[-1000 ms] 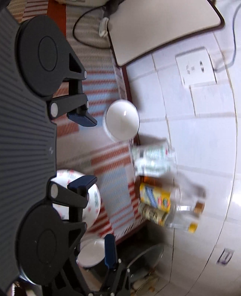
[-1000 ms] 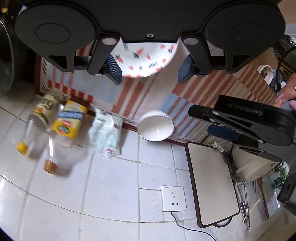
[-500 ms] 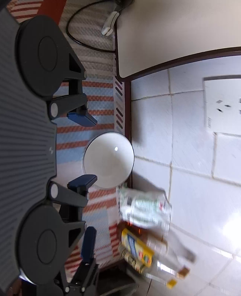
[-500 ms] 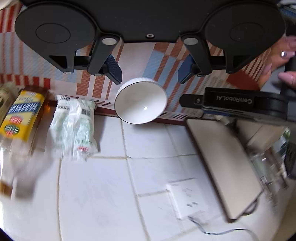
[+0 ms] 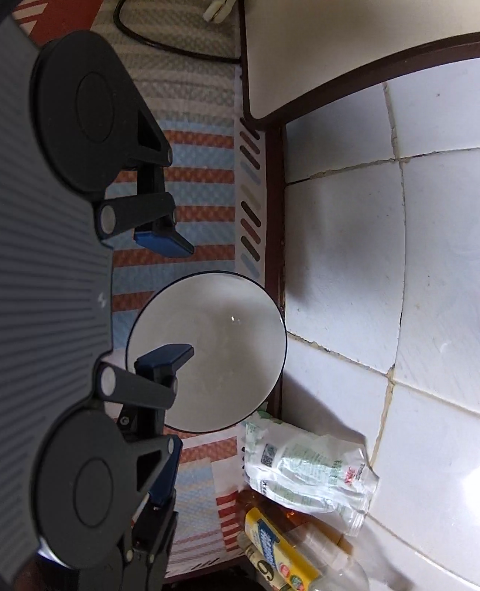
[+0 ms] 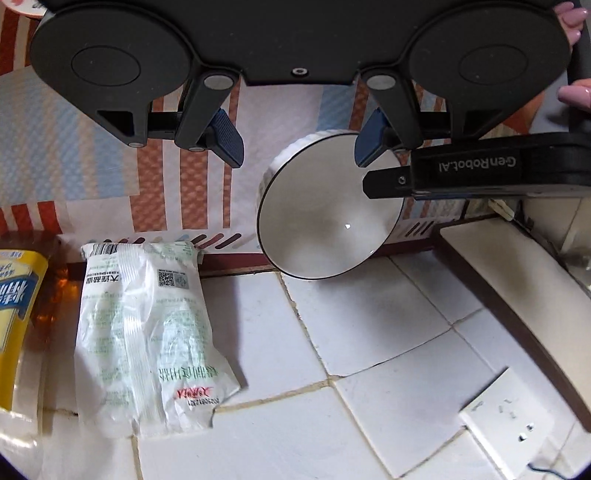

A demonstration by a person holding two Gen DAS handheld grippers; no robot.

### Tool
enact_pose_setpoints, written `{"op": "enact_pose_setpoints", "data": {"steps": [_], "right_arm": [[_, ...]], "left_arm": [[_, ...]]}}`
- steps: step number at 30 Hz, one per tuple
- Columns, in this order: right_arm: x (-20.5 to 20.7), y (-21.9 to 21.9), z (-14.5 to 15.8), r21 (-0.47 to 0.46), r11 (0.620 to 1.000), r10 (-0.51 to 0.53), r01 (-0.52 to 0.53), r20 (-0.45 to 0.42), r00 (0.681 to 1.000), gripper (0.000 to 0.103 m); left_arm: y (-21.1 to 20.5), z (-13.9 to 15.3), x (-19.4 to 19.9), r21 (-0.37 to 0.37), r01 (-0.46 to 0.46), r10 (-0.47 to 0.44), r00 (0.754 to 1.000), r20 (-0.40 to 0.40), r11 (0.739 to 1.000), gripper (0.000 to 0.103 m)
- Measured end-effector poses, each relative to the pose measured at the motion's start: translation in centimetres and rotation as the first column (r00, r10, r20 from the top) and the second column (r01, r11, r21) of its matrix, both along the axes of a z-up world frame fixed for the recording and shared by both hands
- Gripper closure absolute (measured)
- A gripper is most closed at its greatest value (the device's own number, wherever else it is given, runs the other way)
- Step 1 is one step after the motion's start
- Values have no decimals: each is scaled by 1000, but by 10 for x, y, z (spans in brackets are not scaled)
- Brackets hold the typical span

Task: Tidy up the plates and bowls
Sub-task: 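Close both grippers on the rim of that white bowl, then lift the white bowl with both grippers and carry it to the bowl stack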

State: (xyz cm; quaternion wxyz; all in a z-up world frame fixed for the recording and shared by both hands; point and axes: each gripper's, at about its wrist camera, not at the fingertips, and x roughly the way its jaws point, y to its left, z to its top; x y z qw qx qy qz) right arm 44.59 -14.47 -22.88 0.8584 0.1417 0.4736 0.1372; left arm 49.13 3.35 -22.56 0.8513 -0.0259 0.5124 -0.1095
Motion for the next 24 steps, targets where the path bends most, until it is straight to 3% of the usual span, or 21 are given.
{"op": "enact_pose_setpoints", "data": {"steps": [3, 7, 10, 13, 14, 15, 16, 17, 22, 24], "right_arm": [[6, 4, -1, -16, 1000, 5, -5, -6, 1000, 32], [17, 9, -4, -30, 999, 18, -18, -24, 1000, 34], [23, 10, -10, -22, 1000, 13, -14, -44, 999, 36], [27, 12, -16, -12, 1000, 5, -6, -63, 998, 36], [27, 14, -19, -18, 1000, 4, -5, -64, 998, 36], [27, 16, -21, -24, 1000, -4, 3, -70, 998, 41], [28, 18, -24, -24, 1000, -10, 8, -80, 997, 53], [28, 19, -25, -16, 1000, -11, 10, -88, 996, 58], [27, 13, -26, 0, 998, -70, 70, -101, 992, 73], [25, 8, -26, 12, 996, -85, 87, -111, 990, 74]], "left_arm": [[2, -4, 9, 1, -7, 7, 1000, -10, 1000, 57], [7, -14, 21, 15, -19, 19, 999, -30, 1000, 73], [5, -19, 21, -14, 24, -24, 1000, -19, 1000, 73], [1, -22, 20, 18, 20, -20, 1000, -6, 1000, 75], [0, -24, 19, 37, 13, -13, 1000, -1, 999, 82], [0, -26, 19, 48, 10, -9, 1000, -18, 999, 86], [0, -28, 19, 41, 4, -3, 1000, -31, 999, 93], [1, -28, 19, 31, -1, 2, 999, -37, 1000, 93], [0, -23, 13, 32, 7, -6, 1000, -31, 999, 94], [-1, -18, 9, 29, 12, -11, 1000, -24, 1000, 93]]}}
